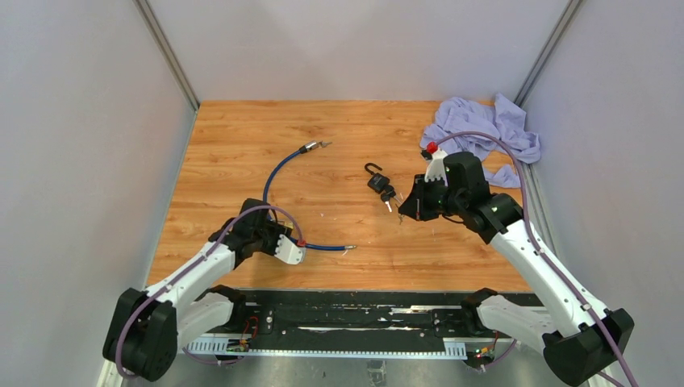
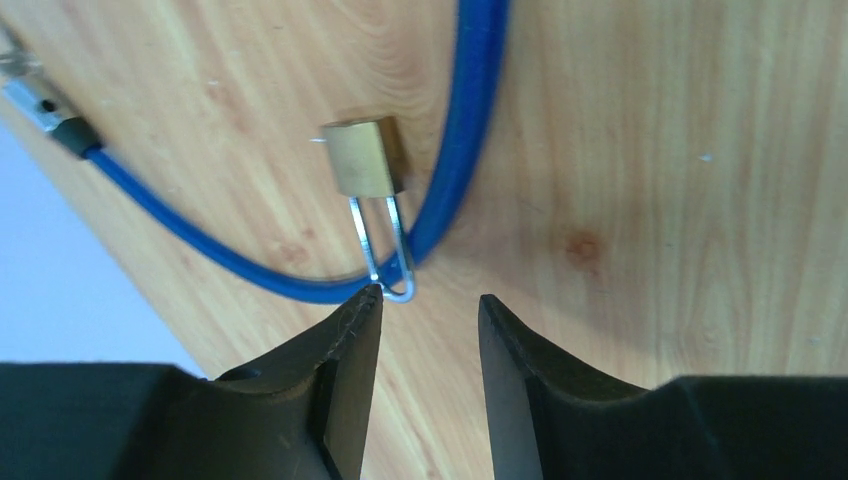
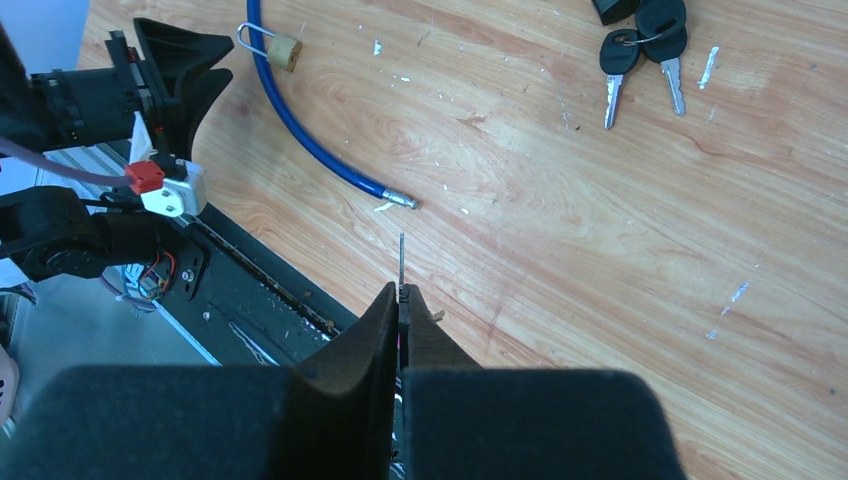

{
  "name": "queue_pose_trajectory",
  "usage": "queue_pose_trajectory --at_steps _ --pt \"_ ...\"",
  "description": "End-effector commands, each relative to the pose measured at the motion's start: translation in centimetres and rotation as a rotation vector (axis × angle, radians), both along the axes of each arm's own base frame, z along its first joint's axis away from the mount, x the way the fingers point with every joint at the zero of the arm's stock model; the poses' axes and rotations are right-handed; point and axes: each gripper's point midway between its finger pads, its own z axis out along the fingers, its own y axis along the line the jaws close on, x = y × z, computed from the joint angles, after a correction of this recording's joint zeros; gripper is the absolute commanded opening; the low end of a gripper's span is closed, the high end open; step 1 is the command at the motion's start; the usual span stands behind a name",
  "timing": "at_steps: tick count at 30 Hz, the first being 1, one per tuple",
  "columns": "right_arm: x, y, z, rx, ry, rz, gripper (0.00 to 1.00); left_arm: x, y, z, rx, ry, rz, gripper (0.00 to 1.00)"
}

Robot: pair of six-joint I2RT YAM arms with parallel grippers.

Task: Unlock with the key

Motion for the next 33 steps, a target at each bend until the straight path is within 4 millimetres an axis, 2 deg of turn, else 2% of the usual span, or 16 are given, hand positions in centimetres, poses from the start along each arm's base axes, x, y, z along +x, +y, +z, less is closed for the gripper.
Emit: queue_pose_trajectory --at_steps 1,9,15,23,26,33 --pt "0.2 -0.3 1.0 0.017 -0.027 -0.014 0.01 -0.6 0.6 -1.0 0.066 0.117 -0.025 0.45" --pt "0.0 -0.4 0.6 0.014 -0.020 -0.013 0.01 1.8 1.5 -1.3 0.110 0.110 0.052 0.39" --pt "-0.1 -0.5 0.3 0.010 -0.017 -0.011 0.00 1.6 2.0 -1.6 0.124 0.108 0.058 0.35" --pt "-0.2 -0.5 0.3 0.010 -0.017 -0.012 0.01 1.2 1.9 -1.8 0.111 0.117 0.054 0.14" --pt "-0.2 -0.5 0.2 0.010 -0.016 -0.011 0.01 0.9 1.5 -1.0 0.070 0.138 0.070 0.12" --pt "-0.2 -0.4 0.2 0.013 -0.013 -0.010 0.01 0.7 0.9 1.3 -0.025 0.214 0.069 0.13"
